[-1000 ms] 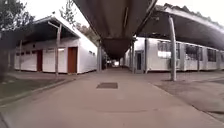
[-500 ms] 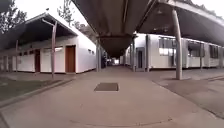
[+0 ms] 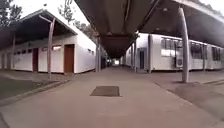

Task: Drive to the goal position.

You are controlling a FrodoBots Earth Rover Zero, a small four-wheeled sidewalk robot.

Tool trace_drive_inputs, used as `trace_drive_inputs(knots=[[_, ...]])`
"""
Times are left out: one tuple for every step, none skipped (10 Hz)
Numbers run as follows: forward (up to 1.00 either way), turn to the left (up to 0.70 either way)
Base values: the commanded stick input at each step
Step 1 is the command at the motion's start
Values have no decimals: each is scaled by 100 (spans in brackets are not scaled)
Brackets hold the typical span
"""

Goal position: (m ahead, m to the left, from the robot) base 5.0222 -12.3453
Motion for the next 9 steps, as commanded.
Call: trace_drive_inputs(knots=[[70, -18], [70, -27], [70, -35], [70, -35], [70, -35], [70, -35], [70, -35], [70, -35], [70, -35]])
